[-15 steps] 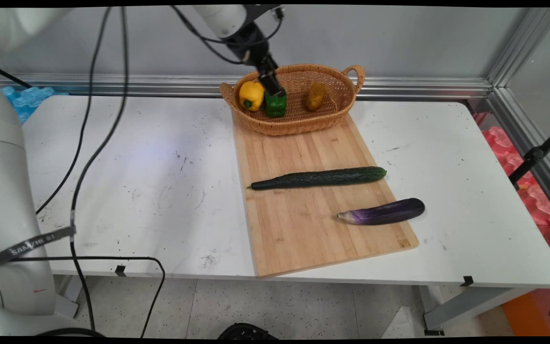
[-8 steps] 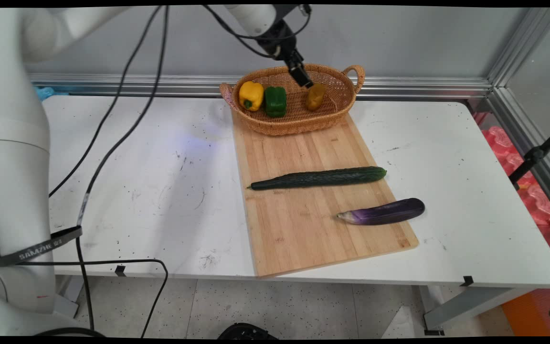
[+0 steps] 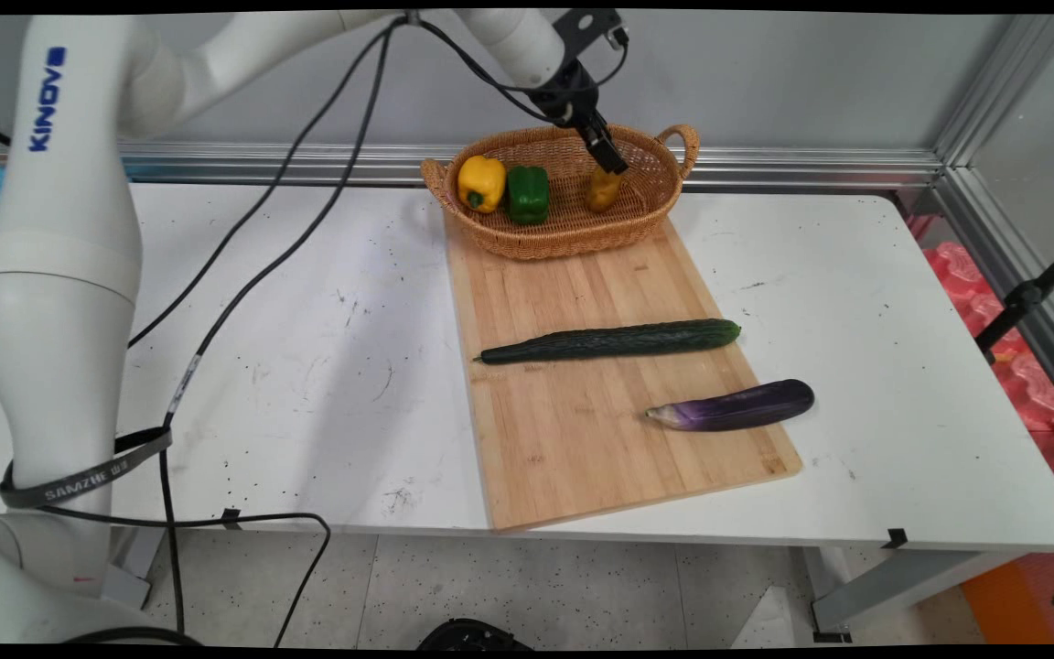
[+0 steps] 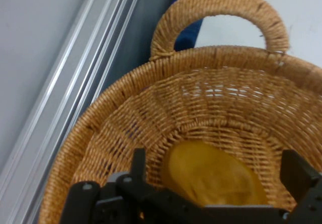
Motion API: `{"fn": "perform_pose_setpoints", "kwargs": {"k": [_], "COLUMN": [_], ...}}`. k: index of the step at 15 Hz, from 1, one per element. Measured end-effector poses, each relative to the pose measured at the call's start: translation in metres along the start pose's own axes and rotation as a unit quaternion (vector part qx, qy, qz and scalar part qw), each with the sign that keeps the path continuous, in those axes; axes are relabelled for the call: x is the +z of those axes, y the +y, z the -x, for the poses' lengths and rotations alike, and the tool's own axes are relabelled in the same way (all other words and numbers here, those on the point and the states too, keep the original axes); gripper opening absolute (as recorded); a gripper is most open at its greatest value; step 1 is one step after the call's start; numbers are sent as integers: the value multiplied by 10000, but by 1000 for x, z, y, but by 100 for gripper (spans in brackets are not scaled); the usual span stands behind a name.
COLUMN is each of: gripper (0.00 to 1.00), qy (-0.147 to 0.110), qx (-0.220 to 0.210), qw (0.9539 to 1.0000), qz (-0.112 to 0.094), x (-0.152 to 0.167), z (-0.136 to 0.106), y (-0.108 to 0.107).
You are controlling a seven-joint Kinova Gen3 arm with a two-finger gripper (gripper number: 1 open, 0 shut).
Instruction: Pick up the potato from the vegetable basket, then place the picked object on the cutting board
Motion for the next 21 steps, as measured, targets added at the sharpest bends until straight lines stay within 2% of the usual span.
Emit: {"fn": "perform_pose_setpoints", "kwargs": {"k": [7, 14, 15, 21], "gripper": [100, 100, 0, 0], "qy": [-109, -324, -338, -347], "qx": [-280, -514, -532, -584], "qw": [9995, 9981, 9980, 9977], "qz": [-64, -66, -59, -49], "x": [37, 53, 54, 53], "z": [6, 19, 20, 18], "y": [-2, 9, 12, 21]}}
